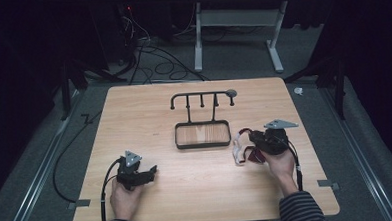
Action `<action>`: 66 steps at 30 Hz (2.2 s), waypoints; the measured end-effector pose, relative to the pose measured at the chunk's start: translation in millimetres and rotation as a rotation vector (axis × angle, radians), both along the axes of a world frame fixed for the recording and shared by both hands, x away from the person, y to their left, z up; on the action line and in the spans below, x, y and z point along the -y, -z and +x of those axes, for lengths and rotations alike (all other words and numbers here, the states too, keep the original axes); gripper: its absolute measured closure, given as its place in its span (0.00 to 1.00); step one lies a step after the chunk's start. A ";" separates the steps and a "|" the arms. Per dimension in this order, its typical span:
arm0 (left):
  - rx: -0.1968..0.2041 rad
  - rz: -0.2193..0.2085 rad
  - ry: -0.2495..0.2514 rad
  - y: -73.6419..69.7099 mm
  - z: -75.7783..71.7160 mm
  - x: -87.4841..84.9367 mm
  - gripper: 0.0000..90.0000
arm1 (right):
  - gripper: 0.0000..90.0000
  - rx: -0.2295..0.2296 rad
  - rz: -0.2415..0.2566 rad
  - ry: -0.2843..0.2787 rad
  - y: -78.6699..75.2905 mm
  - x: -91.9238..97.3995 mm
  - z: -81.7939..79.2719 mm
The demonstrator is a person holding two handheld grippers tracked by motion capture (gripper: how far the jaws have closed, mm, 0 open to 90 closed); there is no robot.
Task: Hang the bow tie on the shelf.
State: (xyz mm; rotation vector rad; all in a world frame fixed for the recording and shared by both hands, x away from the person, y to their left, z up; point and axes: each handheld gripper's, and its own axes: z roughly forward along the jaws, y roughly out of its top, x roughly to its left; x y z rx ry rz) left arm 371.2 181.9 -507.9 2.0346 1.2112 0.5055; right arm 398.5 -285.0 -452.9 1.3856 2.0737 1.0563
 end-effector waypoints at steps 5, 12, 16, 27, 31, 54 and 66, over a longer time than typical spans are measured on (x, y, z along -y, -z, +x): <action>0.000 0.001 0.001 0.0 0.0 0.0 0.25 | 0.78 0.000 -0.022 0.004 -4.8 -2.0 10.7; 0.000 0.000 0.000 0.0 0.0 0.0 0.25 | 0.79 -0.025 -0.032 0.021 -5.5 -1.0 25.7; 0.000 0.001 0.000 0.0 0.0 0.0 0.25 | 0.79 -0.039 -0.047 0.030 -3.9 -0.6 34.1; 0.000 0.001 0.001 0.0 0.0 0.0 0.25 | 0.79 -0.087 -0.059 0.054 9.1 0.7 49.0; 0.000 0.002 0.001 -0.1 0.0 0.0 0.25 | 0.79 -0.109 -0.068 0.054 16.2 -0.7 54.5; 0.000 0.001 0.001 0.0 -0.1 0.0 0.25 | 0.97 -0.180 -0.078 0.061 37.0 -2.2 71.9; 0.000 0.001 0.000 0.0 -0.1 0.0 0.25 | 1.00 -0.131 -0.061 0.046 21.7 1.7 58.8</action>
